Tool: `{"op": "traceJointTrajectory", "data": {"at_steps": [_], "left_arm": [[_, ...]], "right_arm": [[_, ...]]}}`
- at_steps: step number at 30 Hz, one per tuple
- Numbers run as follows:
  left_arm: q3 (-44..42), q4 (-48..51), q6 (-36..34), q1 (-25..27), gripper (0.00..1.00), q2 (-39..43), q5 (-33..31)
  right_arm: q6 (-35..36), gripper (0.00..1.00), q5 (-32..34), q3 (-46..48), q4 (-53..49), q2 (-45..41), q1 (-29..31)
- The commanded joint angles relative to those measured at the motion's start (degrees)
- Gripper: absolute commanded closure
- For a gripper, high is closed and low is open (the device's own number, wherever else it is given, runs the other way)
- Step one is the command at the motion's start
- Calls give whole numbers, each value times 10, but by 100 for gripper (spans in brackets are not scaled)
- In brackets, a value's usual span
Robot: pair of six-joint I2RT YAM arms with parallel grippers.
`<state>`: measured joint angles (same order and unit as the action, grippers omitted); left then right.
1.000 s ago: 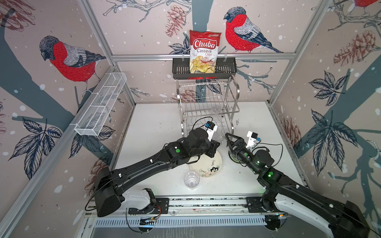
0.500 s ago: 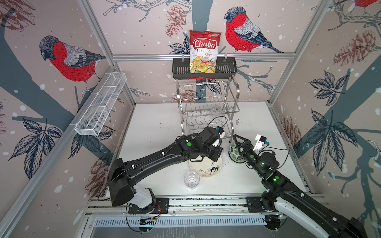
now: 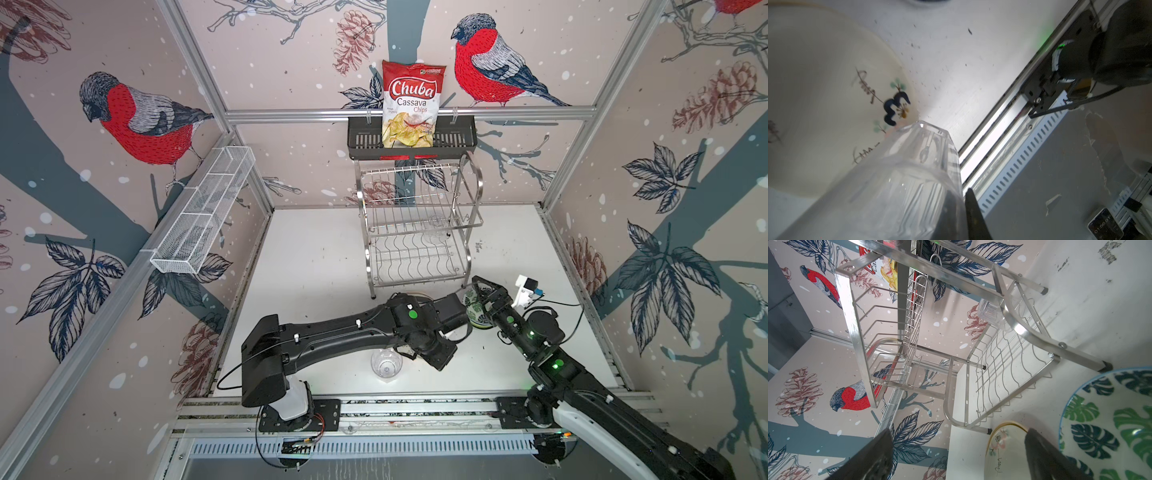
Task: Unload the mixed dishes from the dish rack
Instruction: 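Carry the glass toward the table nearer the robot with the left gripper, then lower the glass beside the first glass and open the left gripper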
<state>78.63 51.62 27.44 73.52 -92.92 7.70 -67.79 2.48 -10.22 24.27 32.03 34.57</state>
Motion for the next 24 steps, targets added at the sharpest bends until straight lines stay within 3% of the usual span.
{"op": "traceJointTrajectory", "data": {"at_steps": [1, 13, 24], "left_arm": [[-10, 14, 26, 18, 100, -15, 9], [-7, 26, 17, 42, 100, -88, 30], [13, 57, 10, 43, 100, -148, -46]], "right_arm": [[-5, 1, -10, 4, -1, -9, -4], [-8, 1, -17, 15, -27, -50, -27], [-9, 1, -38, 21, -33, -60, -50]]}}
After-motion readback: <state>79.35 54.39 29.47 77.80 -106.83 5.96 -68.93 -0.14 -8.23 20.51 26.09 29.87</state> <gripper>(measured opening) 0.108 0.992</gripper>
